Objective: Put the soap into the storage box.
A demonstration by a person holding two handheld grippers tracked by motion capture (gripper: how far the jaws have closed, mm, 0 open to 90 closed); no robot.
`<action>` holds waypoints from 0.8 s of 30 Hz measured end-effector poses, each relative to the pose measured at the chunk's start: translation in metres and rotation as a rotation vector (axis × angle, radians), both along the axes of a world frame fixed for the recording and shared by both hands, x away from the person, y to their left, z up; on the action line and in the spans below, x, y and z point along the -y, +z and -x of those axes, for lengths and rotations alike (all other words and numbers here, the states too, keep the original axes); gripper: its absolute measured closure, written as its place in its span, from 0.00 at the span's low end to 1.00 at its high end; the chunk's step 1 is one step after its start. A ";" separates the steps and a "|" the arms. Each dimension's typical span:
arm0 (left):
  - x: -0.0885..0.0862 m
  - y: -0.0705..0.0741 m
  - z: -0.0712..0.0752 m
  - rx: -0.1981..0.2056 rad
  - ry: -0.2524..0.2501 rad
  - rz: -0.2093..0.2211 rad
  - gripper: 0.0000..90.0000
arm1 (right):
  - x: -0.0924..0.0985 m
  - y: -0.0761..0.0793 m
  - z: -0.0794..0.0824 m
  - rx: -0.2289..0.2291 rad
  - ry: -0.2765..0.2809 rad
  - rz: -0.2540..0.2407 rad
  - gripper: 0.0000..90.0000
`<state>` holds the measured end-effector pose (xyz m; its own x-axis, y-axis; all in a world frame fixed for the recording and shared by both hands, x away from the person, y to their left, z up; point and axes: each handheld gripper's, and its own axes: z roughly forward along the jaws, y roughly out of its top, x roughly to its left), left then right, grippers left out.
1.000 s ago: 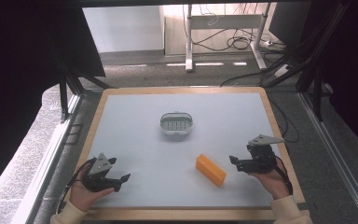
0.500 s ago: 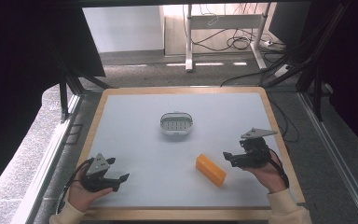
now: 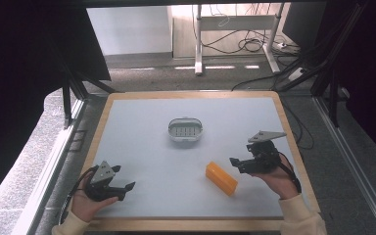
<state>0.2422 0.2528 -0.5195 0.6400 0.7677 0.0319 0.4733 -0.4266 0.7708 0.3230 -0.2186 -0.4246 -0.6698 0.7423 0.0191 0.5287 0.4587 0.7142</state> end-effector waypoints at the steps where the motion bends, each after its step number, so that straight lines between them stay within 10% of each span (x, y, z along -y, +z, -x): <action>1: 0.000 0.000 0.000 -0.001 0.001 0.001 0.22 | -0.001 0.000 0.000 0.003 0.004 0.001 0.22; 24: 0.000 0.000 0.000 0.001 0.000 -0.004 0.22 | -0.035 0.003 0.007 -0.024 0.091 0.038 0.24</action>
